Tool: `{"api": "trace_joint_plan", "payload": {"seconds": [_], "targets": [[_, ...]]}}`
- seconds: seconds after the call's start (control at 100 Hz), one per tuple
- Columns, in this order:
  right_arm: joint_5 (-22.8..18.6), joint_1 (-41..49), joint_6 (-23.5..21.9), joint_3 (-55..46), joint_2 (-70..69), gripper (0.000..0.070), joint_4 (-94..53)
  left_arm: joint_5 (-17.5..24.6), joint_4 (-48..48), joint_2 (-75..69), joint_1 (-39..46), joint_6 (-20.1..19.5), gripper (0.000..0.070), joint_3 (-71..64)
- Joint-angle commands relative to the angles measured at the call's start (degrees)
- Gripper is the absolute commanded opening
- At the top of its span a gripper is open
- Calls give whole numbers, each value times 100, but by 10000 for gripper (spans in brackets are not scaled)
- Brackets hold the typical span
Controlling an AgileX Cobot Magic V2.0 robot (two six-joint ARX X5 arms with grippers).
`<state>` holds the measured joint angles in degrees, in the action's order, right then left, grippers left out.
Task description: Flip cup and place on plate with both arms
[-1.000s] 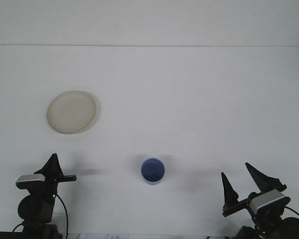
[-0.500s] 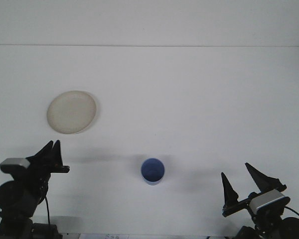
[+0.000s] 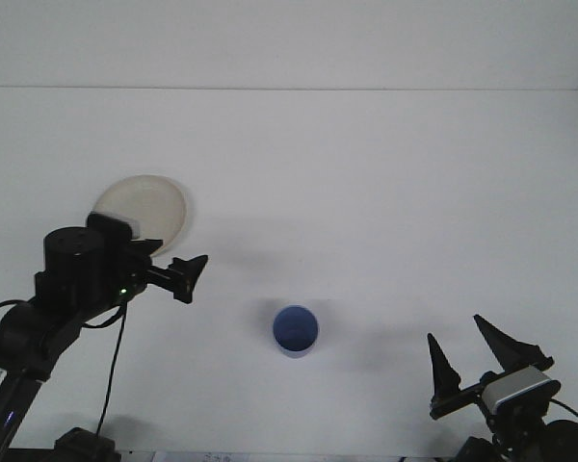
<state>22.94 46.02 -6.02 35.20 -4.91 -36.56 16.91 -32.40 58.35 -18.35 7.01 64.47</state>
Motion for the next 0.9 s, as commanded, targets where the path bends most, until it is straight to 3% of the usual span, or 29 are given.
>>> {"api": "trace_joint_plan", "payload": {"seconds": [0.0, 0.24, 0.4, 0.89], "targets": [[20, 42, -39, 24, 2, 538, 50, 59, -114, 348, -378, -199, 653, 286], [20, 42, -35, 24, 2, 538, 50, 46, -688, 1622, -1731, -343, 653, 914], [17, 42, -22, 24, 2, 538, 50, -376, -968, 2396, -2302, -402, 653, 1193], [2, 42, -20, 24, 2, 538, 50, -533, -789, 3442, -2688, -514, 653, 1217]]}}
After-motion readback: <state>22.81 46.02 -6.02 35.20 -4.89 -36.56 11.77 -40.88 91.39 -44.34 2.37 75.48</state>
